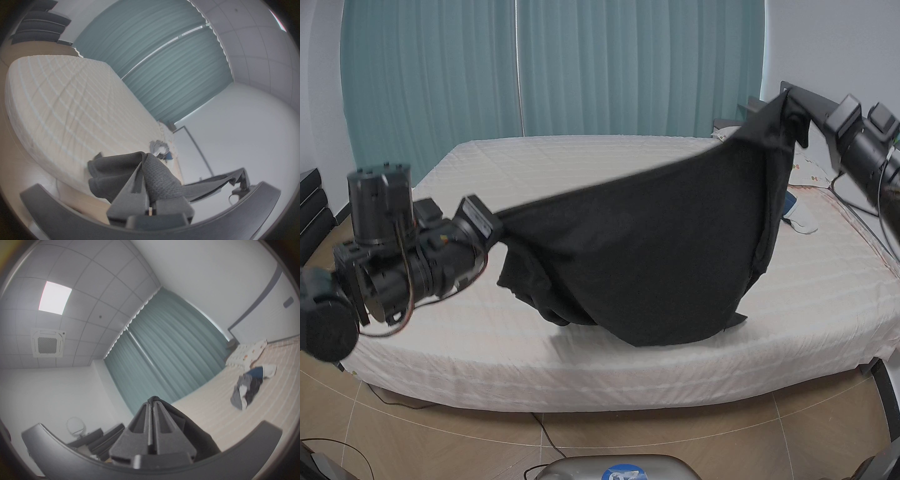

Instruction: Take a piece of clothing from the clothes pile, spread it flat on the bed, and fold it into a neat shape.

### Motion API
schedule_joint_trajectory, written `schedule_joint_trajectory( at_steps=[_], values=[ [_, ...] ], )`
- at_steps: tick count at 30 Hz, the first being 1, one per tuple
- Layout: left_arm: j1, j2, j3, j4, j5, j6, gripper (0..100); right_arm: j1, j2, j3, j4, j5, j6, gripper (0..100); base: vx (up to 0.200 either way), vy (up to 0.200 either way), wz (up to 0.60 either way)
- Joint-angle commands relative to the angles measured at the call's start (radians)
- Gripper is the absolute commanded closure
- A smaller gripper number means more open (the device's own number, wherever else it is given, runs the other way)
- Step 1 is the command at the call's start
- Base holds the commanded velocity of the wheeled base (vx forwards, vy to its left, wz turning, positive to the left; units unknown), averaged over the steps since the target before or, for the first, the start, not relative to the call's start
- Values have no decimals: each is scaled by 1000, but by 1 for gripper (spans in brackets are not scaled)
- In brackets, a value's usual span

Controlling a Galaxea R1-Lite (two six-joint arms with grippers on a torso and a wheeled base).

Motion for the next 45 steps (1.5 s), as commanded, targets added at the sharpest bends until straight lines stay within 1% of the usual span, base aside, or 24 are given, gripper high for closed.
schedule_joint_trajectory(
  at_steps=[1, 4, 7, 10, 13, 15, 23, 27, 28, 33, 38, 41, 42, 45],
  values=[
    [140, 130, -366, 276, -36, -166, 100, -162, 212, -333, 97, -83, -10, 100, 0, 0, 0],
    [148, 219, -399, 287, -44, -169, 100, -174, 301, -373, 88, -114, -16, 100, 200, 0, 0],
    [151, 304, -442, 284, -42, -170, 100, -176, 385, -396, 80, -126, -24, 100, 200, 0, 0],
    [152, 371, -488, 282, -42, -169, 100, -187, 468, -426, 40, -131, -56, 100, 200, 0, 0],
    [151, 436, -540, 282, -44, -167, 100, -204, 554, -479, -20, -154, -90, 100, 200, 0, 0],
    [151, 469, -571, 282, -44, -167, 100, -204, 589, -501, -30, -158, -105, 100, 200, 0, 0],
    [146, 614, -675, 284, -34, -167, 100, -193, 703, -495, -66, -164, -120, 100, 200, 0, 0],
    [142, 658, -689, 284, -33, -169, 100, -194, 746, -484, -70, -168, -116, 100, 200, 0, 0],
    [137, 692, -694, 282, -31, -167, 100, -196, 787, -468, -81, -184, -119, 100, 200, 0, 0],
    [134, 766, -728, 282, -22, -169, 100, -199, 869, -458, -132, -200, -114, 100, 0, 0, 0],
    [134, 819, -737, 282, -4, -181, 100, -200, 948, -458, -139, -221, -114, 100, 0, 0, 0],
    [134, 842, -740, 281, 10, -179, 100, -199, 994, -461, -139, -221, -114, 100, 0, 0, 0],
    [134, 851, -748, 279, 16, -179, 0, -197, 1010, -461, -139, -221, -114, 0, 0, 0, 0],
    [134, 882, -777, 265, 36, -178, 0, -194, 1037, -465, -139, -212, -116, 0, 0, 0, 0]
  ],
)
